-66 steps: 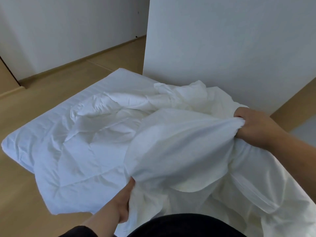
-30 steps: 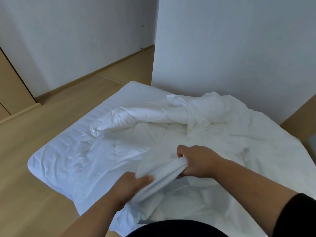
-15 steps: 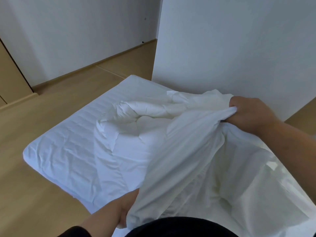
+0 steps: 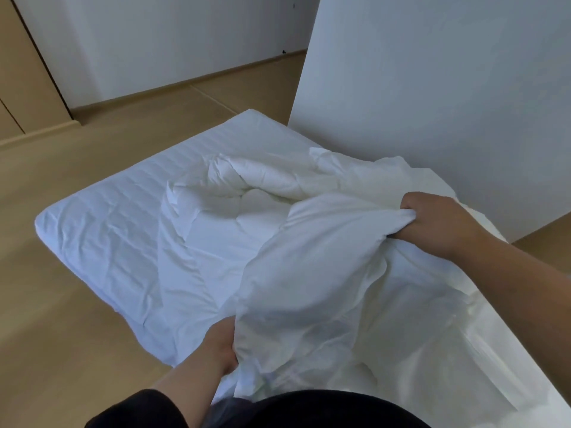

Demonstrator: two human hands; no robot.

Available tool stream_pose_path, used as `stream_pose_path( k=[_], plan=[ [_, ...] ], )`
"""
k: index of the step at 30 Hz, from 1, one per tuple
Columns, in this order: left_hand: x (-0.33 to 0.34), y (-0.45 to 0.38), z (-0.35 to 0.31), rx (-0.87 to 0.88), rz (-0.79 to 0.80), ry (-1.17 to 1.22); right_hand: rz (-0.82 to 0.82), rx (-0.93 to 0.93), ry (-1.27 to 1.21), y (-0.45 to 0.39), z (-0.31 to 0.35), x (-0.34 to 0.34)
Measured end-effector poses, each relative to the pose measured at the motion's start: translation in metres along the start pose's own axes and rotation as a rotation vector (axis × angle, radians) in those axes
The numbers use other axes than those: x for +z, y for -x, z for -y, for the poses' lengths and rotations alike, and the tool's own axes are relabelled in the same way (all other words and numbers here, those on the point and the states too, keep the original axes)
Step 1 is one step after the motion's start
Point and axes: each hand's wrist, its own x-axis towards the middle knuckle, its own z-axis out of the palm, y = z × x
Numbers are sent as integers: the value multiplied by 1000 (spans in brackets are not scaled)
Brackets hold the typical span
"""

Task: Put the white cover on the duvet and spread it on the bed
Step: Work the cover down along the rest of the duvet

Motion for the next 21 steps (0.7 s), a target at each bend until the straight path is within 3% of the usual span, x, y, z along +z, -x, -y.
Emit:
stream_pose_path(
  k=[3,8,11,16,18,21],
  plan=[
    [-10,34,-22,66,19,202,104,22,-59,1,-19,13],
    [-29,97,-56,308,68,257,321,71,29,3,-30,58],
    [-27,118,-66,365,96,237,362,-82,108,17,10,88],
    [10,142,-58,400,127,286,562,-360,-289,61,96,127],
    [18,146,-56,376,172,361,513,-325,-428,75,111,143],
    [16,150,-61,378,219,464,283,-172,-559,91,117,151]
  ],
)
